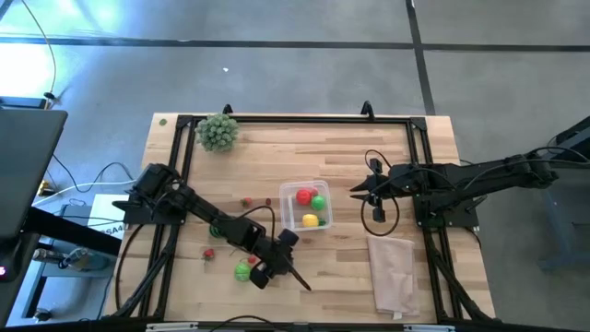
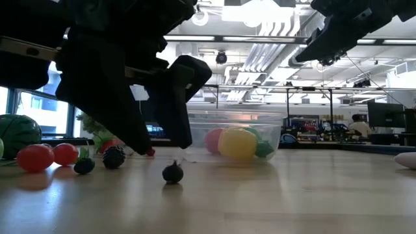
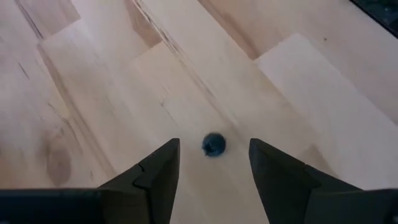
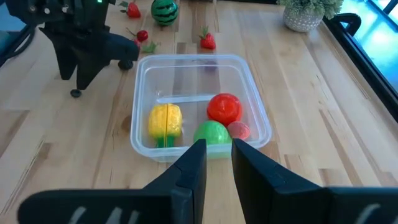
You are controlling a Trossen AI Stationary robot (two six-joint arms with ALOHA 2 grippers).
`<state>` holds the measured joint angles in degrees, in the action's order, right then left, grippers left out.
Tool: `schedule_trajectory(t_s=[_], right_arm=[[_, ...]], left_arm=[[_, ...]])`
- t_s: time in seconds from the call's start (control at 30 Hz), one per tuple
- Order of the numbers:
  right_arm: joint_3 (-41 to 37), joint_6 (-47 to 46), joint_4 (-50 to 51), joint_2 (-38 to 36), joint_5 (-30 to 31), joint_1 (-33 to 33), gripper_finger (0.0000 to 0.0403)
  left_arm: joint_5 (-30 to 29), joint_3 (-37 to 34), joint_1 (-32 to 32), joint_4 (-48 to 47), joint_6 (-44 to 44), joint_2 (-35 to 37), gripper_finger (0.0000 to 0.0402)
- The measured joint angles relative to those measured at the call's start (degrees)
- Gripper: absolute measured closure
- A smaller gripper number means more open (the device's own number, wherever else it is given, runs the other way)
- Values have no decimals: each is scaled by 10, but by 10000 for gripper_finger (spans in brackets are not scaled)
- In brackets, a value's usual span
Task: Pick and placing Produce into tupperware
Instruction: Put the bottom blueberry into the transparent bin
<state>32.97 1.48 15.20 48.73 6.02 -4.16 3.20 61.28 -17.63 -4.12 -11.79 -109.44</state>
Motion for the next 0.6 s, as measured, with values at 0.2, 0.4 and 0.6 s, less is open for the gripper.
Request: schedule_trajectory(t_s=[0.2, 0.4, 0.6], right_arm=[[0, 0, 0, 0, 0, 0, 336], [0, 0, 1, 0, 0, 0, 336], [0, 0, 1, 0, 0, 0, 336]], left_arm=[[9, 0, 0, 13, 0, -13, 218], [15, -1, 0, 23, 2, -26, 218], [15, -1, 0, 38, 2, -34, 218]])
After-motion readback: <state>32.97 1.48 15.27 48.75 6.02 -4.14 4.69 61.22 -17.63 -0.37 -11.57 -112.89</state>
